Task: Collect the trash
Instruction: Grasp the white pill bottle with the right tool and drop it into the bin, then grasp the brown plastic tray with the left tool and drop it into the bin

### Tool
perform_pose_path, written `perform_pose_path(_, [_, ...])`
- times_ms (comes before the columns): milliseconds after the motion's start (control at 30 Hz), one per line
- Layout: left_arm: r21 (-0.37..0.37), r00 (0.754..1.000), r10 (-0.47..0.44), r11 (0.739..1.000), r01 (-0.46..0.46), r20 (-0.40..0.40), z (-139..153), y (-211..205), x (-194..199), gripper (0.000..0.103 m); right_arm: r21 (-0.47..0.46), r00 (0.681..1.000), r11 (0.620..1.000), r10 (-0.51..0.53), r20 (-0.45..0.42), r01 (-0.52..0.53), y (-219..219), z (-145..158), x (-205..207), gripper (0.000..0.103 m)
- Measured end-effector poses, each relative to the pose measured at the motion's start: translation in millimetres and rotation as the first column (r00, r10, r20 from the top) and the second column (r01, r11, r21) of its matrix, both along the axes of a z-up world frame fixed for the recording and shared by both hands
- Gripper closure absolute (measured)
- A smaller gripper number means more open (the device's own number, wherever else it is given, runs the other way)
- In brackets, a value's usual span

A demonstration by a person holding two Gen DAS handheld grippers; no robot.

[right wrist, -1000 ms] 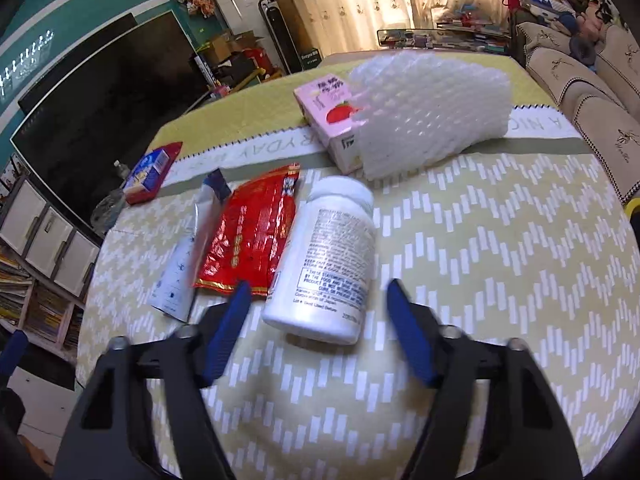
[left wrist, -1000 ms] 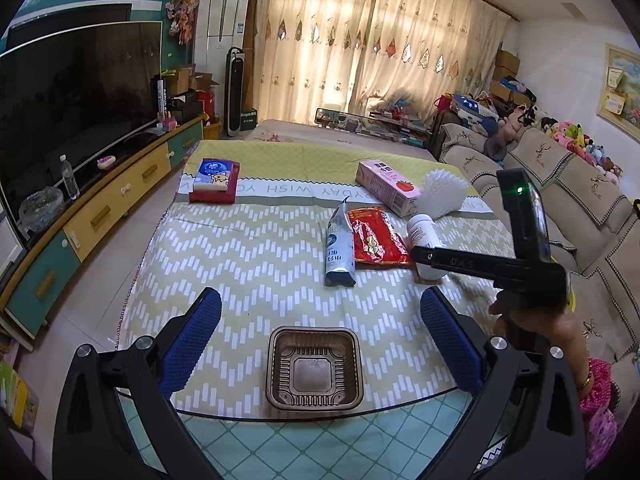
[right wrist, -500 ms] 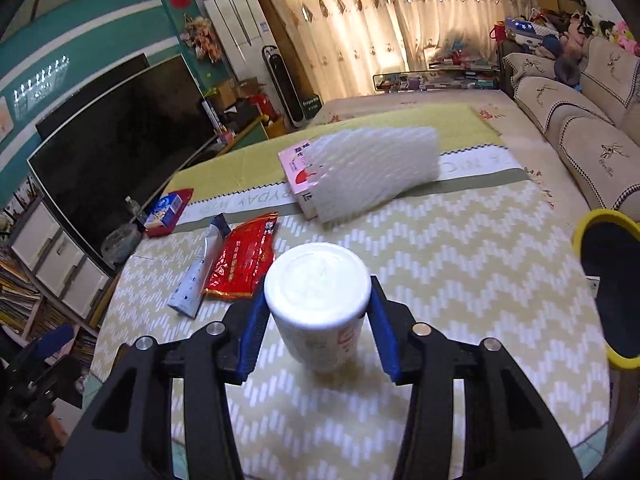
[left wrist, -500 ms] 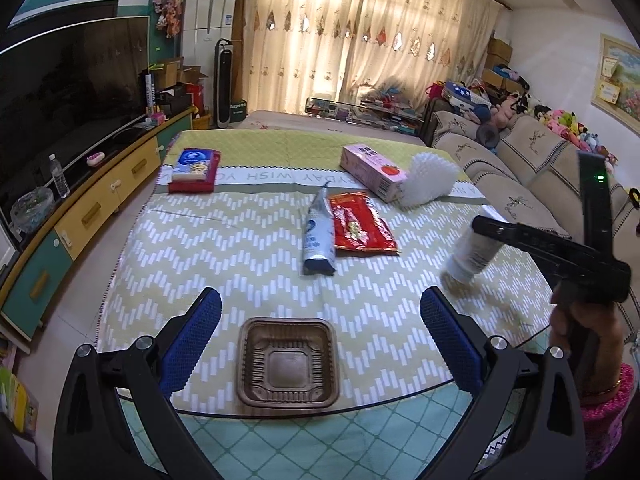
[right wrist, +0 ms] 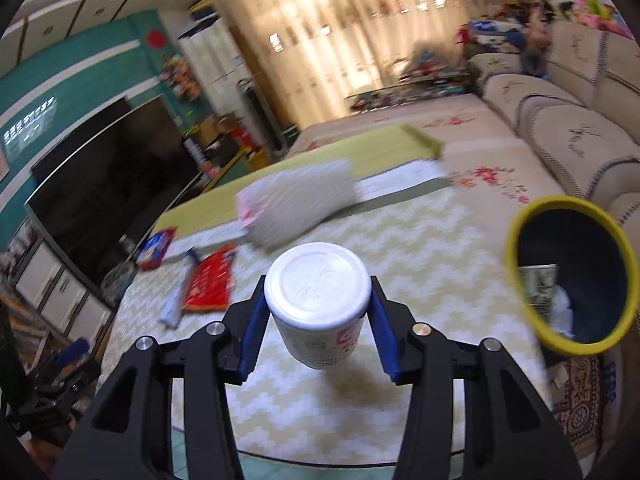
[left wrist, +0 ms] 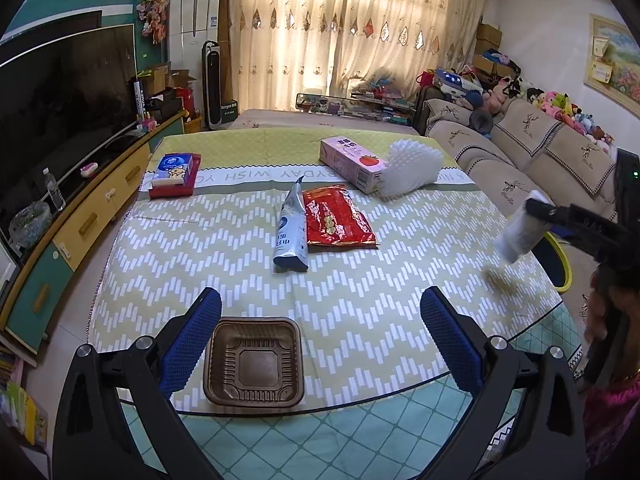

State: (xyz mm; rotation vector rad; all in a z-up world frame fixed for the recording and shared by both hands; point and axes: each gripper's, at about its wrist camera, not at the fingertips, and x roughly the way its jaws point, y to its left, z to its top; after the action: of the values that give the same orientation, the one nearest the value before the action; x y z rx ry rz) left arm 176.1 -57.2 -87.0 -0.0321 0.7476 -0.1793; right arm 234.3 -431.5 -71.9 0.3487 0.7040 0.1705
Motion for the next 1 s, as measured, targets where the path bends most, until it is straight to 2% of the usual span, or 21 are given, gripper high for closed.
perform_pose_path(200, [0.012,1.0,0.003,1.0,-0.003,-0.007,-1.3,-6.4,3.8,0.005,-0.023,0.981,0.981,-0.192,-0.007,0.192,-75.1,-2.1,-5.3,0.058])
perform_pose_path(433, [0.019,1.0,0.006,1.0,-0.006,-0.021,-5.5,-16.8,9.1,0.005,-0.124,0.928,0.926,-0.366,-0.067,0.356,-147.8,-23.0,5.6,0.058])
perform_pose_path(667, [0.036,1.0,-0.002,0.999,0.003,-0.02,-3.6,-26.9,11.2,0.005,-0.153,0.891,0.896,-0.435,-0.131,0.416,-187.1,-50.4,21.4,0.057])
perform_pose_path(733, [0.038,1.0,-0.003,0.999,0.004,-0.018,-3.2,-27.8,11.6,0.005,-0.15,0.881,0.89,-0.45,-0.146,0.43,-193.0,-56.0,23.1,0.043])
perform_pose_path(767, [0.04,1.0,-0.003,0.999,0.003,-0.018,-2.5,-28.3,11.8,0.005,-0.144,0.878,0.887,-0.457,-0.146,0.438,-195.0,-57.3,23.0,0.041])
perform_pose_path(1000, [0.049,1.0,0.014,0.999,-0.013,-0.021,-2.2,-23.8,14.4,0.005,-0.117,0.889,0.898,-0.438,-0.133,0.425,-188.7,-53.3,14.4,0.038])
